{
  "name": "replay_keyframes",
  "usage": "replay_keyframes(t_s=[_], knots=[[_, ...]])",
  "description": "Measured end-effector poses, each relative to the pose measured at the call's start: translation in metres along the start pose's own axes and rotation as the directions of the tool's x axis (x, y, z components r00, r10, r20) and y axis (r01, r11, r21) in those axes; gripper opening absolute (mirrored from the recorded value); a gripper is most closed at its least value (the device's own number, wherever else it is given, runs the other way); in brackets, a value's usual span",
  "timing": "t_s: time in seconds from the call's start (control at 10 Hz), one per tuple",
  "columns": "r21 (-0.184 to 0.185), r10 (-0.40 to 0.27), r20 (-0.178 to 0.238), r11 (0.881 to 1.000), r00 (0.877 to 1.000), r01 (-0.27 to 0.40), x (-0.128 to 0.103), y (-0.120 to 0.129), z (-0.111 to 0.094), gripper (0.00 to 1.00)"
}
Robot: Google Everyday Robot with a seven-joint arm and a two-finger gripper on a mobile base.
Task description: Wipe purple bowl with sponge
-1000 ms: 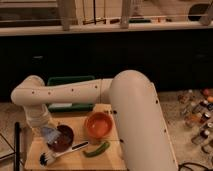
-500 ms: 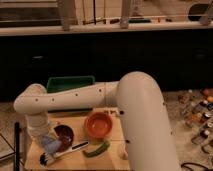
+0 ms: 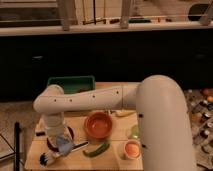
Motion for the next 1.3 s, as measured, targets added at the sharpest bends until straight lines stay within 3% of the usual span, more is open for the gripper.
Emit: replay_keyframes(t_s=[0.3, 0.5, 0.8, 1.0, 1.1, 1.3], knots=[[-0.03, 0.052, -0.04, 0.998, 0.998, -0.053, 0.026, 0.021, -0.011, 0.0], [-0.06, 0.049, -0.062, 0.997, 0.997, -0.053, 0.049, 0.022, -0.019, 0.0], [-0.074, -0.003, -0.079, 0.997, 0.997, -0.003, 0.073, -0.008, -0.023, 0.0], [-0.075, -0.071, -0.075, 0.995, 0.995, 0.066, 0.081, -0.037, -0.02, 0.0], [-0.072, -0.119, -0.065, 0.991, 0.991, 0.115, 0.08, -0.055, -0.017, 0.0], [-0.061, -0.162, -0.036, 0.985, 0.986, 0.16, 0.065, -0.067, -0.009, 0.0]])
